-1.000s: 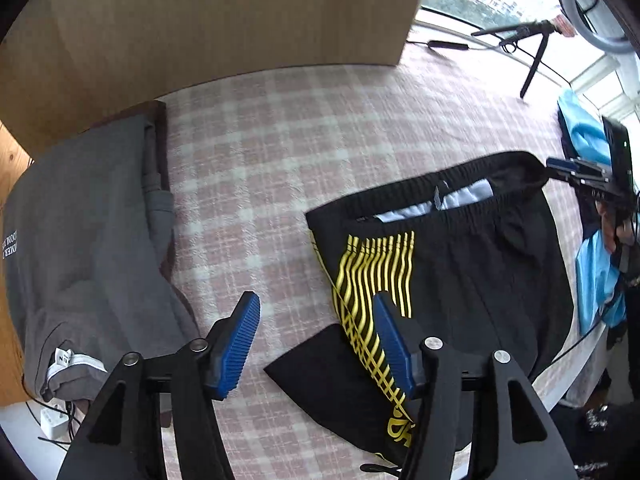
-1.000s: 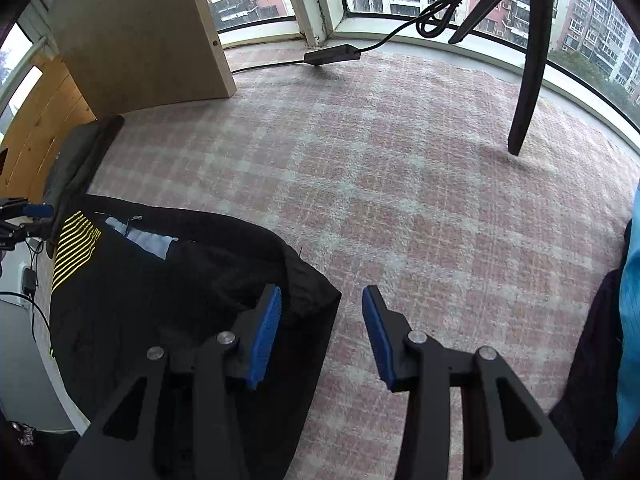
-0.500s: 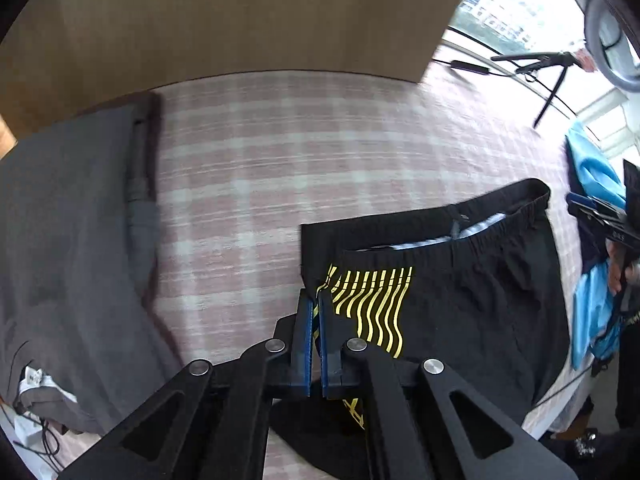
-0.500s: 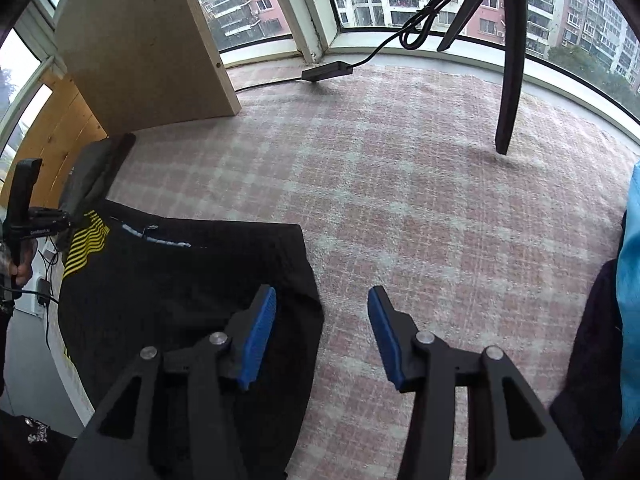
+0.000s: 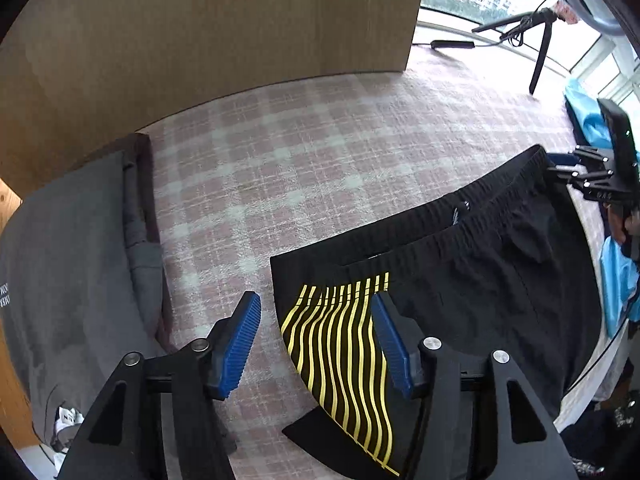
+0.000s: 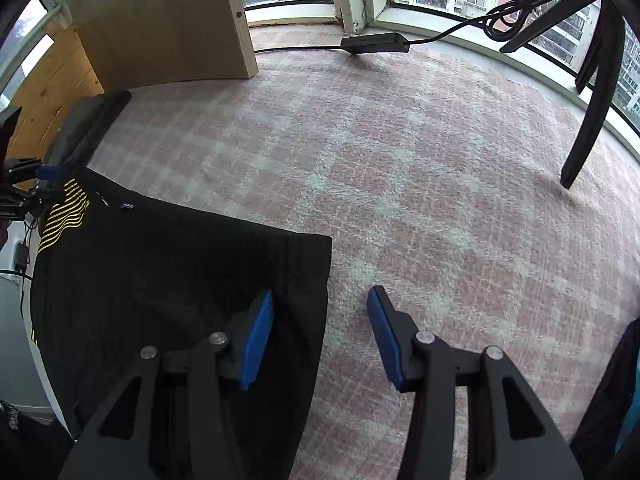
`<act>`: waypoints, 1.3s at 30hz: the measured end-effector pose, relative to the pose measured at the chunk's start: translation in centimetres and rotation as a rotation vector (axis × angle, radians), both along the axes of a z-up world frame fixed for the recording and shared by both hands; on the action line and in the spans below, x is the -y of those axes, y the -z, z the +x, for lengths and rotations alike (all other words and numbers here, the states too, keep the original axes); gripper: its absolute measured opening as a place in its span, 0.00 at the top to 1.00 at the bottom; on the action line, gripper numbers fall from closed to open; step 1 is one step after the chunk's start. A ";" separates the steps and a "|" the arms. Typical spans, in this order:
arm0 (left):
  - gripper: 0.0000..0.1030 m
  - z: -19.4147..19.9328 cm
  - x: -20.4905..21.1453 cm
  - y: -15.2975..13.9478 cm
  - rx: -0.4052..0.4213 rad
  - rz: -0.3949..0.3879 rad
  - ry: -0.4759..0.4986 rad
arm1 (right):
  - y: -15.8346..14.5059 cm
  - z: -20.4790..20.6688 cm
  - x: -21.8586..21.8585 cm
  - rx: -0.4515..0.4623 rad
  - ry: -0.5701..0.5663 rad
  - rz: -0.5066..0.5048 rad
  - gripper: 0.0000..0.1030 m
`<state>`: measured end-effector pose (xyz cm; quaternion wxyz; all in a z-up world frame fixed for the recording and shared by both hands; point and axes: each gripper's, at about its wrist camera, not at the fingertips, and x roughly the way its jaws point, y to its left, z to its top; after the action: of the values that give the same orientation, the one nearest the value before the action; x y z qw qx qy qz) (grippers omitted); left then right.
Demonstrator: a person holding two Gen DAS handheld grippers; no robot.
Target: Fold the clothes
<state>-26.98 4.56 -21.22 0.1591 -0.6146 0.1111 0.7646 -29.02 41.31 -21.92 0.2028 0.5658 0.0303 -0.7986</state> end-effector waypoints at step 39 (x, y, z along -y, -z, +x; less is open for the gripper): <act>0.95 7.8 1.7 -27.7 -0.477 0.312 0.107 | -28.5 12.9 -0.7 -0.652 0.115 -0.231 0.91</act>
<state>-19.17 2.83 6.44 0.2614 -0.3790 0.0586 0.8858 -16.14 42.05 6.57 0.1998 0.2551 -0.0289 -0.9456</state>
